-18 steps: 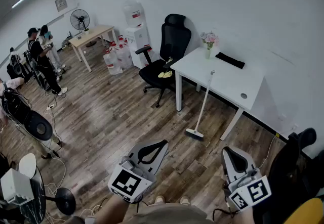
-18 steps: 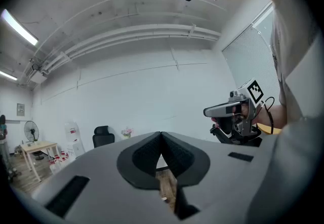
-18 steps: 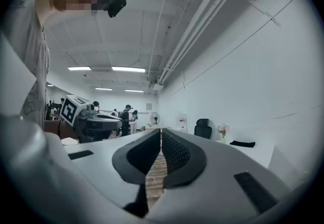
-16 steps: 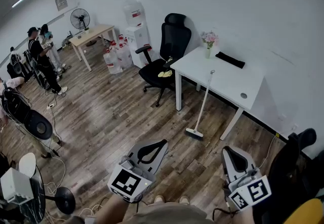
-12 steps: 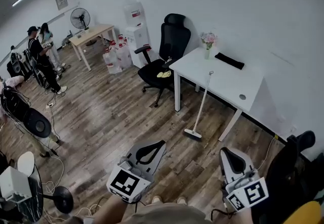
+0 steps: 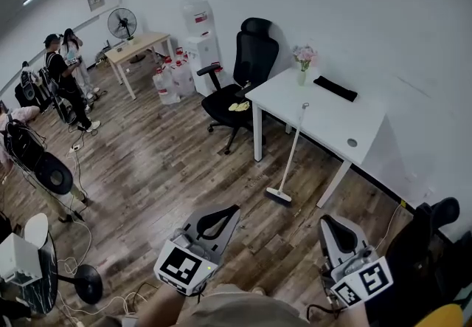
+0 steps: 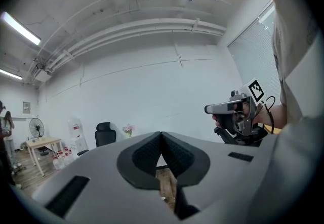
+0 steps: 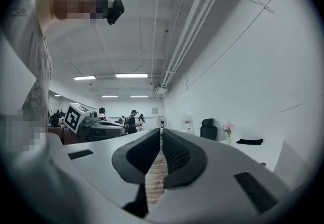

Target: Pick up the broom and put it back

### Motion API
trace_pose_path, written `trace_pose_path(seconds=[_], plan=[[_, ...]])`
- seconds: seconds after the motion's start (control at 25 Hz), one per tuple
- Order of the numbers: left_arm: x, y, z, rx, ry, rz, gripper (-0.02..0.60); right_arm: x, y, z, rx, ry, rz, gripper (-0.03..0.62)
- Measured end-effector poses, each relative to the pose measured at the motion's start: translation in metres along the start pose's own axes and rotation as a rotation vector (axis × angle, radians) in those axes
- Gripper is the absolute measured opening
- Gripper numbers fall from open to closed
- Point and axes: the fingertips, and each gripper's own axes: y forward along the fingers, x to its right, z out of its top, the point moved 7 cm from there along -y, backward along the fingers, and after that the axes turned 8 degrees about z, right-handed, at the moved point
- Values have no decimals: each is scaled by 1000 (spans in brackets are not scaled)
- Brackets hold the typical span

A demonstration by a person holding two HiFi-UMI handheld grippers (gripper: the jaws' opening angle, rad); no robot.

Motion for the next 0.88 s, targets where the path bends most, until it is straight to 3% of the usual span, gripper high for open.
trace_pose_path(seconds=[0.12,0.24,0.52,0.88], plan=[[8,6,-4,-10,-1,17,17,12,-7,-6,11,21,-5,42],[9,11,-7,-19,-9,30,17,22,-5,-11,14,42,-5,137],[1,22,-30,-48,-15,63,17,41,12,-26,20,50,14,158],[-39,53,-52,-44,-23,79,17,59,59,-55,-13,69,44,160]])
